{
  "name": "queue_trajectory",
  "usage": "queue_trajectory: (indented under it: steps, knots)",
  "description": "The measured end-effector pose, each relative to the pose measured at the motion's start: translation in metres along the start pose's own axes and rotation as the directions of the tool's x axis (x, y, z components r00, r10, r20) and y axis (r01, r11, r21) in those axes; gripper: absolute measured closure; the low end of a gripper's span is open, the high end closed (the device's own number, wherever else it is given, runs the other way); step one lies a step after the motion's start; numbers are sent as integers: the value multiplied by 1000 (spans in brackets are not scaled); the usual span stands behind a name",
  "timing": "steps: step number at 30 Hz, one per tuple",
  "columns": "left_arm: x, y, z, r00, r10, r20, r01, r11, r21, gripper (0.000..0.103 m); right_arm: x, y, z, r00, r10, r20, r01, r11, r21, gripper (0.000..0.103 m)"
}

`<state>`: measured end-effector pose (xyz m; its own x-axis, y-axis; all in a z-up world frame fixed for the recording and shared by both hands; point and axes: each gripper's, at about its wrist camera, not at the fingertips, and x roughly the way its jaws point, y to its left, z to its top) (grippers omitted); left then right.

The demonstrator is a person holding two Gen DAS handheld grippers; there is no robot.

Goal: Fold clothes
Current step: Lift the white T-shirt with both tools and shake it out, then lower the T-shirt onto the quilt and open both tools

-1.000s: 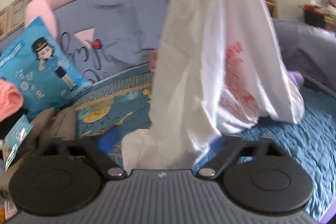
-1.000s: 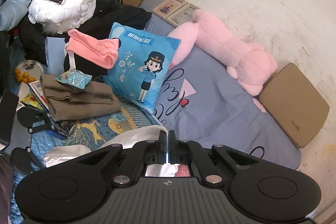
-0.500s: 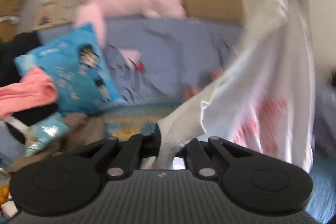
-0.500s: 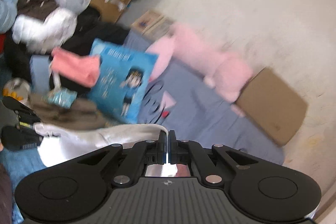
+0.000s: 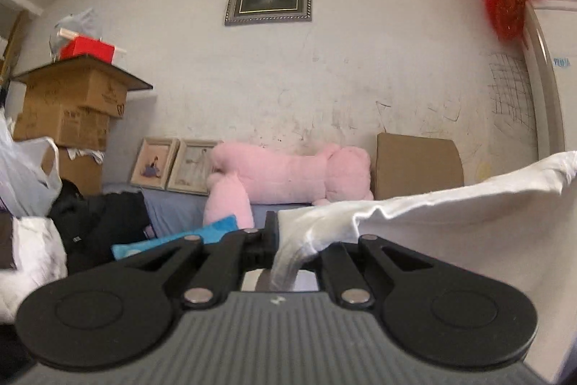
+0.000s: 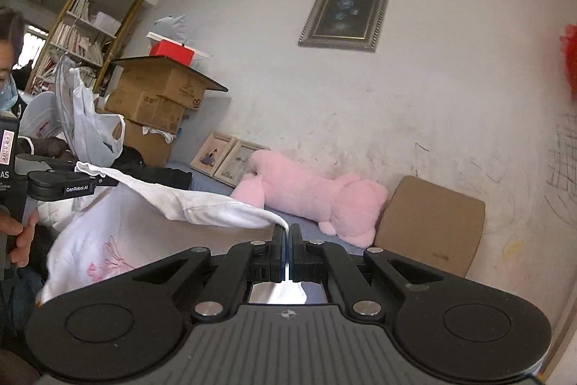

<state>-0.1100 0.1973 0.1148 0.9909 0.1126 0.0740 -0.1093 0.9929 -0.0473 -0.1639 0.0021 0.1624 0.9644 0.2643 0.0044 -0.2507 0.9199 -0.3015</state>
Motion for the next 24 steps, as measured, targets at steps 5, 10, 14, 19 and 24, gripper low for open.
queue_trajectory:
  steps: [5, 10, 14, 19, 24]
  knots:
    - [33, -9, -28, 987, 34, -159, -25, 998, 56, 100, 59, 4, -57, 981, -16, -195, 29, 997, 65, 102]
    - [143, -33, -121, 905, 32, -424, 25, 992, 127, 100, 162, -8, -148, 901, -57, -431, 104, 991, 88, 102]
    - [233, -67, -195, 826, 38, -562, 90, 976, 198, 100, 248, -29, -220, 819, -84, -567, 172, 980, 103, 102]
    - [318, -112, -282, 698, 31, -715, 155, 969, 194, 100, 312, -47, -289, 724, -89, -684, 245, 960, 134, 102]
    - [357, -120, -342, 610, 14, -792, 188, 969, 161, 100, 335, -51, -317, 671, -82, -737, 240, 964, 111, 102]
